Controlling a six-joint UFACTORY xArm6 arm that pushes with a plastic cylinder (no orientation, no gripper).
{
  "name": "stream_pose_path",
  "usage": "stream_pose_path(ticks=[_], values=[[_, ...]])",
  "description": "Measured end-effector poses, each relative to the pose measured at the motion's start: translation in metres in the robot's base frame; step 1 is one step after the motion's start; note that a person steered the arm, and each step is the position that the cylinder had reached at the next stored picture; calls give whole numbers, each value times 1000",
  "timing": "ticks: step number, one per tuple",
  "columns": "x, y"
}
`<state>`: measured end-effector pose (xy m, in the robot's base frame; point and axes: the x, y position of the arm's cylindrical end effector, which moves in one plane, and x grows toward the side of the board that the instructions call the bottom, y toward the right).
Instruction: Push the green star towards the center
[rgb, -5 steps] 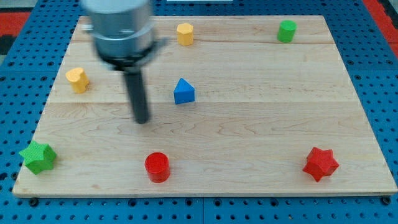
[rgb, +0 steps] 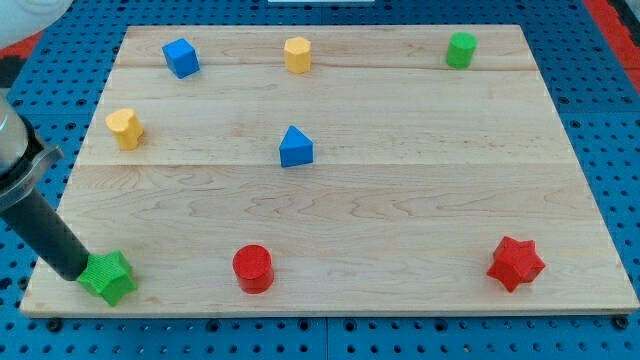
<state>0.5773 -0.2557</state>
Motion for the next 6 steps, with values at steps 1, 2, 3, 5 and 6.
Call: stream_pose_path(ticks=[1, 2, 3, 5, 6], values=[[23, -47], [40, -3], [-1, 34], [-39, 72], [-32, 22]])
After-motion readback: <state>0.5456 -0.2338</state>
